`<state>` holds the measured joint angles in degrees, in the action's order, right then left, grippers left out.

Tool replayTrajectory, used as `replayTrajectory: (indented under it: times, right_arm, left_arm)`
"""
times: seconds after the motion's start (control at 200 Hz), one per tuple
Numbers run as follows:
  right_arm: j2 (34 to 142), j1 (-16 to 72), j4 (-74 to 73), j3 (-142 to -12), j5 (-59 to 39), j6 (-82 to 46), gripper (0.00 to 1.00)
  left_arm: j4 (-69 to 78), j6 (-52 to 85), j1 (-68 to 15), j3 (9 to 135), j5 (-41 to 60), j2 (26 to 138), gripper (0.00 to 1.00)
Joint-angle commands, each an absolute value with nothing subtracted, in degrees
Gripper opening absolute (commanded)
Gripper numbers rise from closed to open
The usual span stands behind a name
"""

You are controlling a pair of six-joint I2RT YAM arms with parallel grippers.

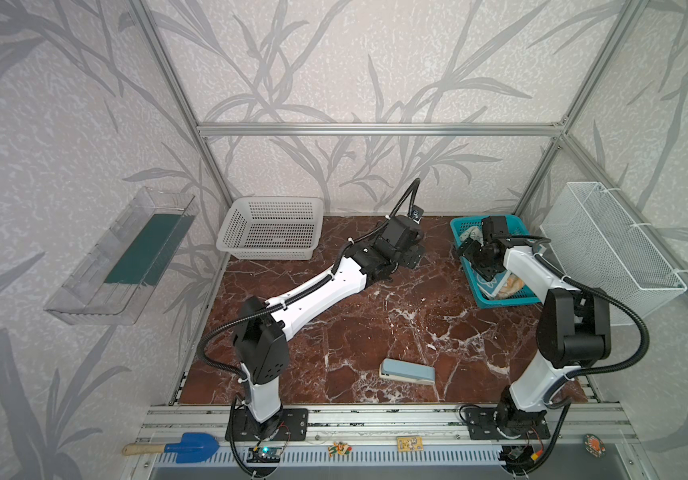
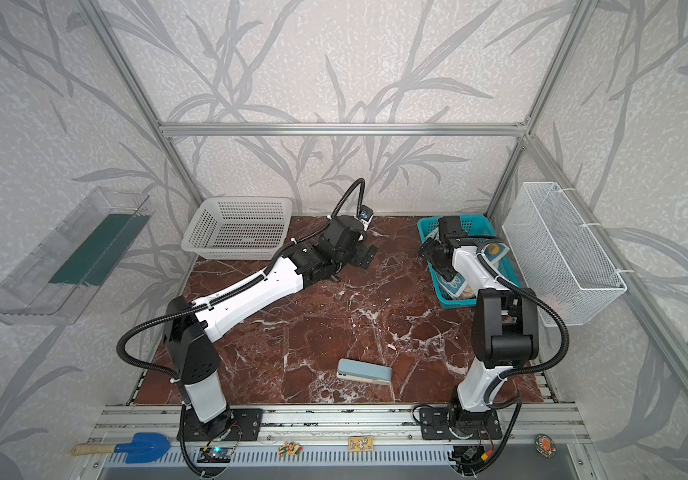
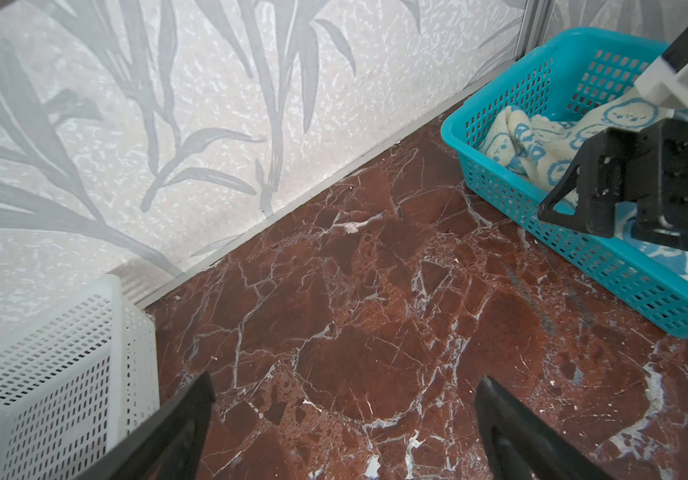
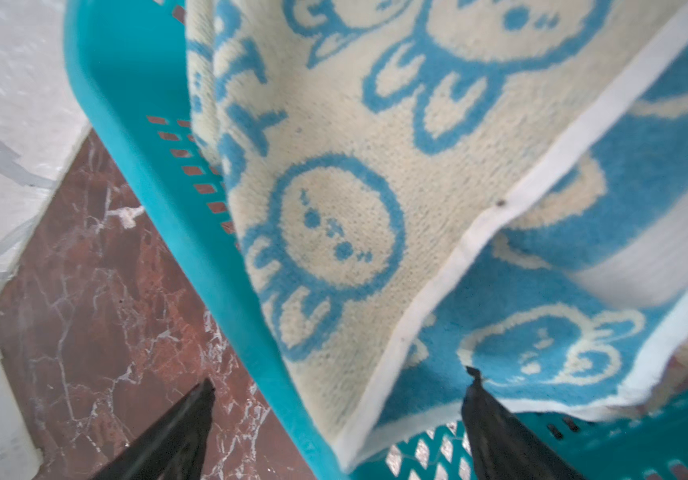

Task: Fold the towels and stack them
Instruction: 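Grasp the top bunny-print towel's edge in the teal basket with the right gripper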

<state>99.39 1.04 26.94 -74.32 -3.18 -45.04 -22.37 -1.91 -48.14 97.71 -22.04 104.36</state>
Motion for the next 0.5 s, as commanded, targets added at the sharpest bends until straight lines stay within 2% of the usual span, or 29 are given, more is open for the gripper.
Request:
replayTrajectory:
  times: [0.0,0.2,0.345,0.495]
  right_arm:
    - [94.22,0.35,23.41,-71.79,-3.98,-47.30,0.94]
    - [91.14,-0.85,16.85,-65.33,-1.54,-52.54,0.92]
    - [91.53,-1.56,12.44,-62.86,-3.57,-55.31,0.89]
    - [93.95,-2.37,9.06,-62.92,-8.21,-56.90,0.81]
  left_arm:
    - [-21.08,-4.21,-48.52,95.51,-24.56,102.51,0.99]
    - [-20.30,-4.15,-48.61,95.01,-22.86,101.99,0.99]
    - [-21.37,-3.82,-48.63,95.10,-22.52,102.30,0.99]
    - [-21.82,-3.34,-48.60,94.13,-21.58,101.98,0.99]
